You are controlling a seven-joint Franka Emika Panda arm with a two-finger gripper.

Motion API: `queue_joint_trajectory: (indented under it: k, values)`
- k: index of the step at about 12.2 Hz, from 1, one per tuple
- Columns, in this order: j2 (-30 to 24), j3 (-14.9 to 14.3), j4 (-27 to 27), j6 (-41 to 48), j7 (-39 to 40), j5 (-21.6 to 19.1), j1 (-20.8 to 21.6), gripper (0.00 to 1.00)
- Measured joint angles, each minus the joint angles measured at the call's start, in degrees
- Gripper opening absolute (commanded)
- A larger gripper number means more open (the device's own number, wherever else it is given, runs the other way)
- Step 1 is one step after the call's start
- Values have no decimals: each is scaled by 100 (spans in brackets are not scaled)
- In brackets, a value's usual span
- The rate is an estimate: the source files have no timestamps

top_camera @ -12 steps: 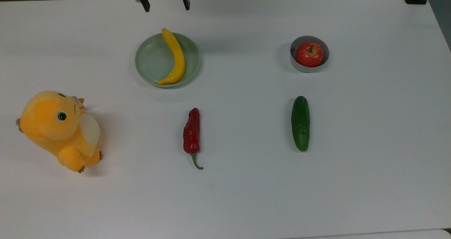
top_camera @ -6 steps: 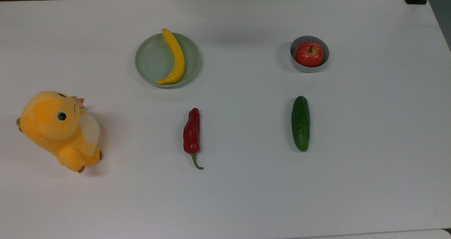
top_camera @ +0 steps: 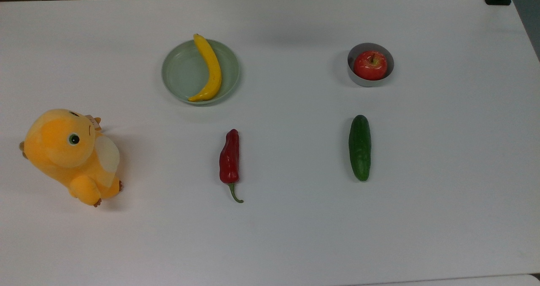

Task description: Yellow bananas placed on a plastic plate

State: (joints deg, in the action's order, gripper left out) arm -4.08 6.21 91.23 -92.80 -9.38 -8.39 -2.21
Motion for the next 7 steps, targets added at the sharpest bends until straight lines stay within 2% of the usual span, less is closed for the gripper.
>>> queue_joint_trajectory:
  k: [3,7]
  values:
    - [0,-197,10,-13,839,0,38,100]
    - [0,-336,14,-28,1009,0,158,100]
